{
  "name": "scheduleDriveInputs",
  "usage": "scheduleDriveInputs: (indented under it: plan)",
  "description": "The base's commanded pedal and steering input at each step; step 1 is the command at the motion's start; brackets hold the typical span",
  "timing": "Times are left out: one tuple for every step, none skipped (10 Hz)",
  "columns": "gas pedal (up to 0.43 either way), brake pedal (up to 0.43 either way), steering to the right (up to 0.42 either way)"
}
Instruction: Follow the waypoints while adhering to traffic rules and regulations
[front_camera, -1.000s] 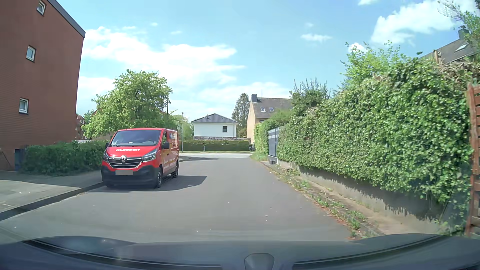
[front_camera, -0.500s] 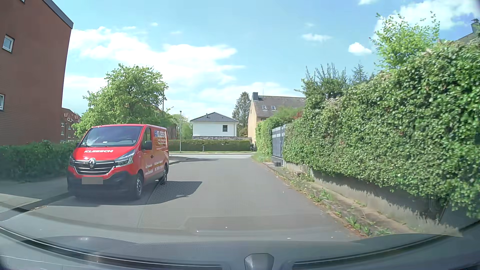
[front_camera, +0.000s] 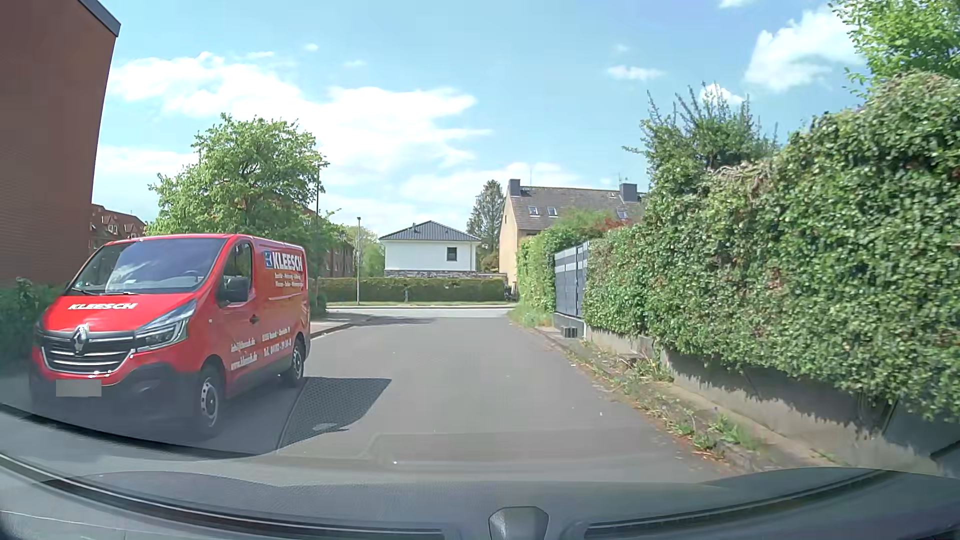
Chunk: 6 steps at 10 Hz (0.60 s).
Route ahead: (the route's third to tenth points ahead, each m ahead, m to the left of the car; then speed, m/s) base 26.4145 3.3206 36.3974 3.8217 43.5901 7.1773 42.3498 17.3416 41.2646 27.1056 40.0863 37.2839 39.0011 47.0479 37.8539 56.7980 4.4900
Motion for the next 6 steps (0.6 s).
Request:
scheduleDriveInputs:
  plan:
    - [0.047,0.000,-0.012]
    - [0.047,0.000,-0.012]
    - [0.047,0.000,-0.012]
    - [0.047,0.000,-0.012]
    - [0.047,0.000,-0.013]
    - [0.047,0.000,-0.013]
